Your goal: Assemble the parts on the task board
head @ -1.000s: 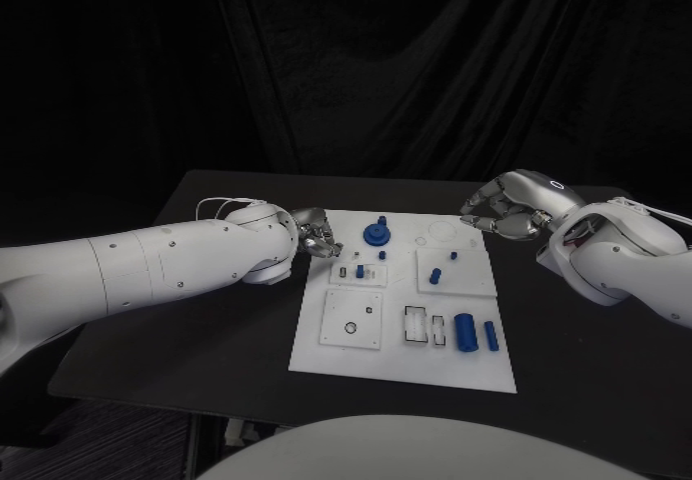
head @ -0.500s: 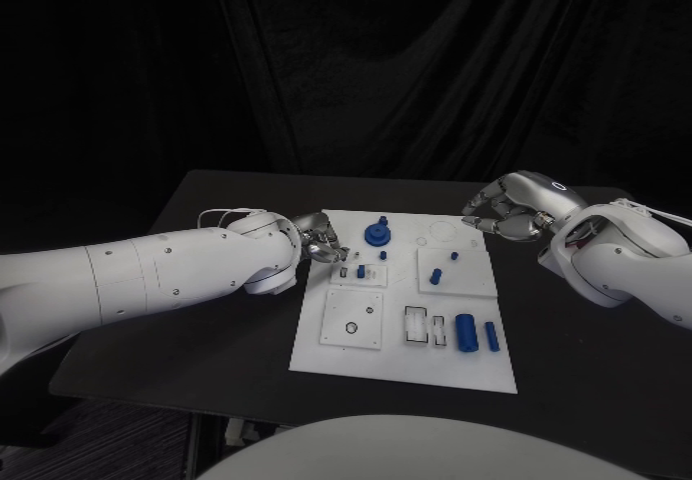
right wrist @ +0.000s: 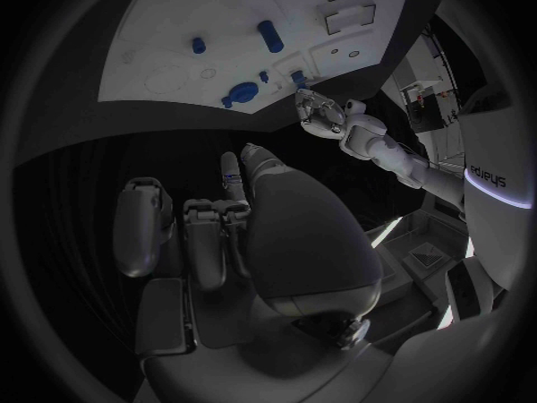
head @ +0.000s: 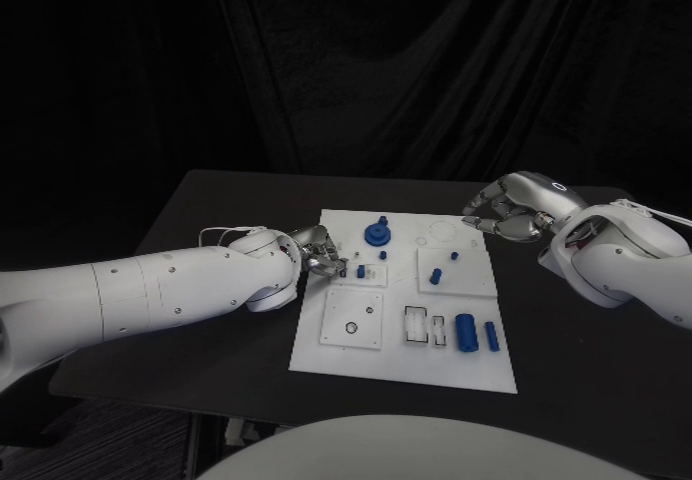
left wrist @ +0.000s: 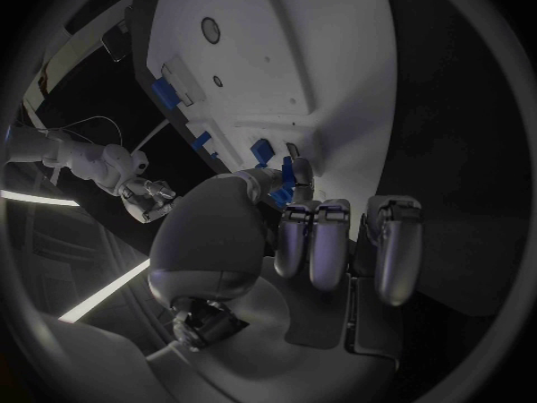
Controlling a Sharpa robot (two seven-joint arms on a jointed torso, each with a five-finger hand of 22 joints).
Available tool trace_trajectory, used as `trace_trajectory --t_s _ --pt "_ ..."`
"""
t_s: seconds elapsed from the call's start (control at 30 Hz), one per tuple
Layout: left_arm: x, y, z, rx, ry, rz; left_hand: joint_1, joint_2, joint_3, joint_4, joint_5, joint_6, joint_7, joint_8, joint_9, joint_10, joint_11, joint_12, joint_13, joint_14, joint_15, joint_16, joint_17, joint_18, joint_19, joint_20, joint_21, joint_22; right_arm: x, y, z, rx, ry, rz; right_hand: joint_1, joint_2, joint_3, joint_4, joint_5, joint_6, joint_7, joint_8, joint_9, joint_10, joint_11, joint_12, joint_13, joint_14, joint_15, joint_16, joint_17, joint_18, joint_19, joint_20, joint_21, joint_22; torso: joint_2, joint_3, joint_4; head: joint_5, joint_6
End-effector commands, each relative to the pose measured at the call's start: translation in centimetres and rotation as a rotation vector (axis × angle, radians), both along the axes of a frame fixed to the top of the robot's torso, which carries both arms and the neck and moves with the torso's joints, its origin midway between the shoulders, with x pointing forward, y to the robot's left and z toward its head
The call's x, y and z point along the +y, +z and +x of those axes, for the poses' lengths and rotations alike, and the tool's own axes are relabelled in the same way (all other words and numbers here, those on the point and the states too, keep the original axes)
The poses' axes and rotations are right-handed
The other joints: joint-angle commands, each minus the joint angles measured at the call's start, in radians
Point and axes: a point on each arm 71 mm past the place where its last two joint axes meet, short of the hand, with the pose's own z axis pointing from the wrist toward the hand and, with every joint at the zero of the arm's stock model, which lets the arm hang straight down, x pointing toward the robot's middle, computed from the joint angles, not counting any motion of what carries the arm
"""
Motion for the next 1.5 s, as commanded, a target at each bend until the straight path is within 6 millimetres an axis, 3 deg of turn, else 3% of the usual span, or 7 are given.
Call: trace_trajectory --t_s 0.03,1.07,1.37,1.5 --pt "-0.1 0.1 0.0 -0.043 0.008 0.003 -0.011 -0.001 0.002 0.001 -0.003 -0.001 -0.005 0.000 0.002 0.102 -0.005 -0.004 0.263 0.104 -0.005 0.003 0.263 -0.002 0.078 -0.004 -0.001 0.247 -0.1 0.0 -0.1 -0.006 -0.011 0.003 0.006 0.004 0.003 0.000 0.007 -0.002 -0.002 -0.005 0.000 0.104 0.004 0.003 0.263 0.106 -0.002 0.003 0.263 -0.006 0.004 0.000 0.004 0.188 0.000 0.0000 0.0002 0.000 0.000" --pt "-0.1 -1.5 -1.1 -0.021 0.007 -0.004 -0.021 -0.002 0.002 0.003 -0.013 0.005 -0.007 0.000 0.003 0.102 -0.007 -0.004 0.263 0.104 -0.007 0.003 0.263 -0.003 0.080 -0.005 0.002 0.248 -0.2 -0.2 -0.1 0.008 -0.015 -0.004 0.022 0.009 0.016 -0.008 0.043 0.002 -0.003 -0.003 0.002 0.104 0.002 0.003 0.263 0.106 -0.004 0.003 0.263 -0.006 0.007 -0.001 0.008 0.189 0.000 -0.0002 -0.0004 0.002 0.000" --pt "-0.2 -1.6 -1.4 -0.007 0.004 0.000 -0.033 -0.002 -0.004 0.004 -0.054 0.006 -0.008 -0.003 0.003 0.102 -0.008 -0.004 0.263 0.104 -0.008 0.003 0.263 -0.003 0.080 -0.007 0.001 0.248 -0.2 -0.3 -0.1 0.015 -0.018 -0.008 0.024 0.009 0.018 -0.008 0.048 0.003 -0.003 -0.003 0.002 0.104 0.002 0.003 0.263 0.106 -0.004 0.003 0.263 -0.007 0.008 -0.002 0.009 0.189 0.000 -0.0006 0.0007 0.001 0.000" --pt "-0.2 -1.7 -1.6 0.005 0.005 0.007 -0.040 0.000 -0.011 0.006 -0.091 0.006 -0.008 -0.006 0.002 0.102 -0.008 -0.004 0.263 0.104 -0.008 0.003 0.263 -0.002 0.079 -0.007 0.000 0.247 -0.2 -0.3 -0.1 0.019 -0.019 -0.009 0.025 0.009 0.018 -0.009 0.051 0.003 -0.003 -0.002 0.002 0.104 0.002 0.003 0.263 0.106 -0.004 0.003 0.263 -0.007 0.008 -0.002 0.009 0.189 0.000 -0.0009 0.0002 0.002 0.000"
